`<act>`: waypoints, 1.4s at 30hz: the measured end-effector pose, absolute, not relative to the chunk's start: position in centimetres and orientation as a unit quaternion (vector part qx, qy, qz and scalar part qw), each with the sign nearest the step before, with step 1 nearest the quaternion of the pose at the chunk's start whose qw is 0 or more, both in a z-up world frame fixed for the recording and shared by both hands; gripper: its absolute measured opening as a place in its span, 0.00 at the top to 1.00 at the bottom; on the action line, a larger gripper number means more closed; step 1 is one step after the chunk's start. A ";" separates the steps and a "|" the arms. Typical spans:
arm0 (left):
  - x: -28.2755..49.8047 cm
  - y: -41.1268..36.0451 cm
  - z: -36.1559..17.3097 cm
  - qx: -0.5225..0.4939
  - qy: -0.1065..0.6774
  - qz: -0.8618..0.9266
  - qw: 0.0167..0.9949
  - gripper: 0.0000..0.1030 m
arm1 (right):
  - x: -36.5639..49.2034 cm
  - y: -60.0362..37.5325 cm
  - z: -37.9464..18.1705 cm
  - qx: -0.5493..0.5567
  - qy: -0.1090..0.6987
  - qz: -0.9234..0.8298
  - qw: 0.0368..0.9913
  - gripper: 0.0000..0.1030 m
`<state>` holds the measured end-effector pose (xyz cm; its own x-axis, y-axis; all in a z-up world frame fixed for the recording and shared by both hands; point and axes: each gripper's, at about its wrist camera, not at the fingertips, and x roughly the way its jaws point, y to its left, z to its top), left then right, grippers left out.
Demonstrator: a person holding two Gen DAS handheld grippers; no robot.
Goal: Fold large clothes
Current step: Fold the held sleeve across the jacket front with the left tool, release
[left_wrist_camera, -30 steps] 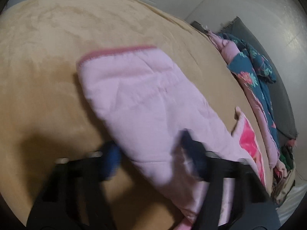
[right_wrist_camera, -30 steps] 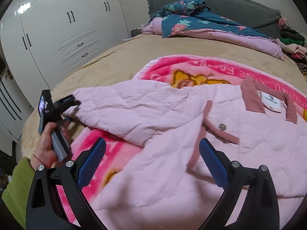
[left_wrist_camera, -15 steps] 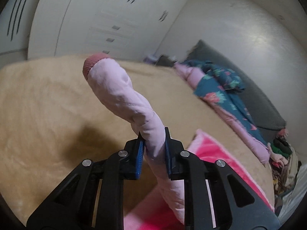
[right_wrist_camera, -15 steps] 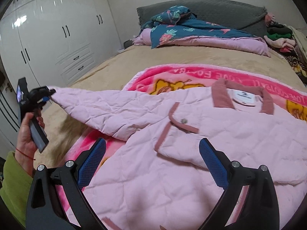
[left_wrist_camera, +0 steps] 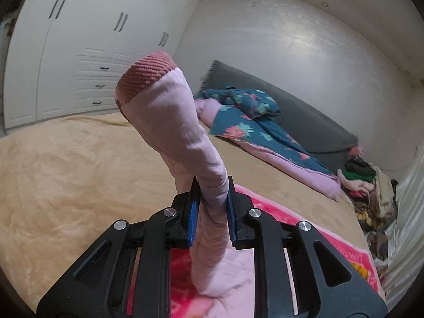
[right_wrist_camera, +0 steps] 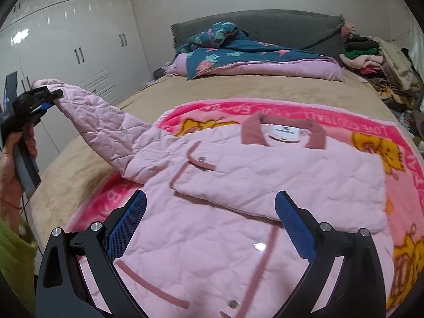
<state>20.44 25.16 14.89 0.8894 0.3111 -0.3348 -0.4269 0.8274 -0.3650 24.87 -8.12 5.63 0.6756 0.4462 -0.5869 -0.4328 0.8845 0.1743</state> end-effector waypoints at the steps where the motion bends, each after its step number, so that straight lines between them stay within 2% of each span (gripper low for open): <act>1: 20.5 24.4 15.0 -0.216 0.132 0.190 0.949 0.89 | 24.5 -8.9 5.5 0.016 0.323 0.238 0.916 0.06; 20: 23.6 11.6 12.6 -0.120 0.159 0.062 0.978 0.89 | 22.0 -18.8 3.5 0.099 0.311 0.178 0.928 0.06; 42: 26.0 0.5 4.3 -0.022 0.244 -0.051 0.968 0.89 | 21.7 -24.7 0.9 0.143 0.322 0.108 0.930 0.06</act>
<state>25.98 0.53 4.29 0.8754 -0.1088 -0.4711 0.0874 0.9939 -0.0671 21.71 -24.72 0.91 0.7692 0.2928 -0.5680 -0.1091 0.9360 0.3347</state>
